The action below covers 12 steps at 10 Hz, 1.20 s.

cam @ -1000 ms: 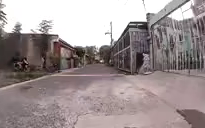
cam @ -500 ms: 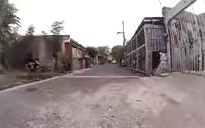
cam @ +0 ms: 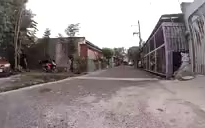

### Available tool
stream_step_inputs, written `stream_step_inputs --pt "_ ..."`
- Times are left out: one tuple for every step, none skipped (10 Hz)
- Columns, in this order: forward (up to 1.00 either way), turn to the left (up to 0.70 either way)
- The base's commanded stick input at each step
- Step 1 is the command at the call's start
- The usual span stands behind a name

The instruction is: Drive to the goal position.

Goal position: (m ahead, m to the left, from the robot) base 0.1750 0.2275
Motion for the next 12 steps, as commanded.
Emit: stream_step_inputs --pt "0.70 -0.23" --pt "0.70 -0.29" --pt "0.70 -0.35" --pt "0.70 -0.32" --pt "0.70 -0.28" --pt "0.70 -0.25" --pt "0.70 -0.22" --pt "0.70 -0.18" --pt "0.70 -0.15" --pt "0.70 -0.12" --pt "0.70 -0.08" --pt "0.70 -0.05"
